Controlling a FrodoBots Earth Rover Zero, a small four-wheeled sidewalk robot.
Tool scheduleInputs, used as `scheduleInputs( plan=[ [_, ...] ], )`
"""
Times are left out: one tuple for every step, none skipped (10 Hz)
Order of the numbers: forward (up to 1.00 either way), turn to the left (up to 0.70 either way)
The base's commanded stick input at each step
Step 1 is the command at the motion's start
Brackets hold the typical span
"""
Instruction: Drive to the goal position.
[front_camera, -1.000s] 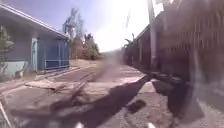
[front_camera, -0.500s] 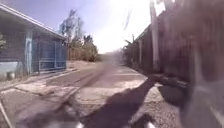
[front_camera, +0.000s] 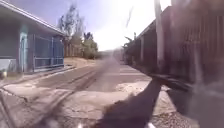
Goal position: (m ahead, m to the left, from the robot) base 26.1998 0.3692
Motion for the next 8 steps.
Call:
scheduleInputs(
  plan=[
    [0.85, 0.00],
    [0.85, 0.00],
    [0.85, 0.00],
    [0.85, 0.00],
    [0.85, 0.00],
    [0.85, 0.00],
    [0.85, 0.00],
    [0.85, 0.00]
  ],
)
